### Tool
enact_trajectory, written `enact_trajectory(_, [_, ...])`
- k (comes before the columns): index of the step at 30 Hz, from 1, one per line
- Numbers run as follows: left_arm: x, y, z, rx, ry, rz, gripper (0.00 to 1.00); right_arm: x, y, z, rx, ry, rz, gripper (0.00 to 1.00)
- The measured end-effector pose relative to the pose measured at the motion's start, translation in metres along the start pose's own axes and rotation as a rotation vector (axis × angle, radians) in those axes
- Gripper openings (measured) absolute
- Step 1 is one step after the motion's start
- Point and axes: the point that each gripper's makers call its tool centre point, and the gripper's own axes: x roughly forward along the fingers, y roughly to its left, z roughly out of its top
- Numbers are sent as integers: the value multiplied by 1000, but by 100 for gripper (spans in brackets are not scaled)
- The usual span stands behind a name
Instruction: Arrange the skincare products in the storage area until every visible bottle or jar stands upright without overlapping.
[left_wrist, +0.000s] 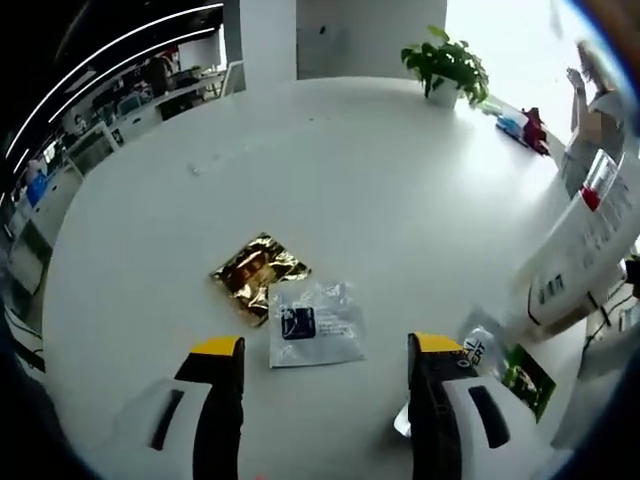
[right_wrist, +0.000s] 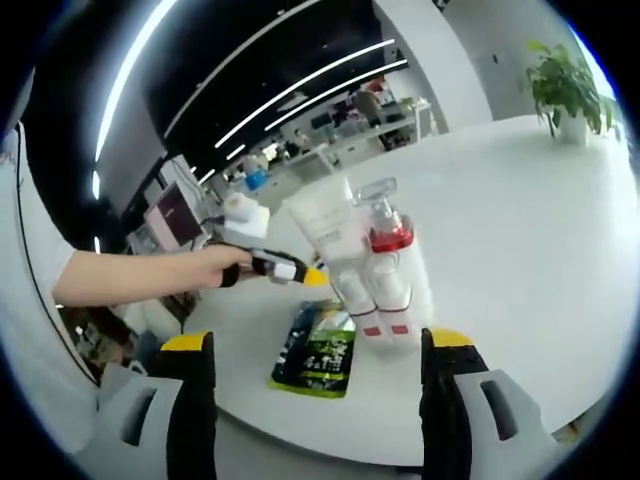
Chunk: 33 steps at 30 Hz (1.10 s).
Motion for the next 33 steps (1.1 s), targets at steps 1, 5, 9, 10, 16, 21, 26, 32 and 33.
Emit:
enact_trajectory(1, [1, -1, 0, 6, 8, 5, 59, 0, 0, 0, 3, 1, 1, 84])
enact_trajectory(5, [2, -5, 1, 6, 27, 7, 55, 1, -1, 0, 9, 1, 1, 84])
enact_trajectory(9, [8, -5, 2, 14, 46, 6, 55, 1, -1, 0, 14, -2, 2, 83])
enact_trajectory(10, [10, -4, 3, 18, 52, 7, 54, 1, -1, 0, 15, -2, 1, 83])
enact_trajectory(16, [12, -4, 2, 15, 77, 23, 47, 0, 0, 2, 23, -6, 1, 83])
enact_trajectory(21, [12, -1, 0, 32, 83, 31, 46, -1, -1, 1, 22, -3, 0, 83])
enact_trajectory(26, [14, -1, 0, 35, 81, 26, 39, -1, 0, 2, 22, -4, -1, 82])
enact_trajectory(32, [14, 0, 0, 34, 80, 20, 37, -2, -1, 3, 23, -8, -4, 82])
enact_trajectory(33, [13, 0, 0, 34, 78, 19, 37, -2, -1, 3, 22, -9, -5, 82])
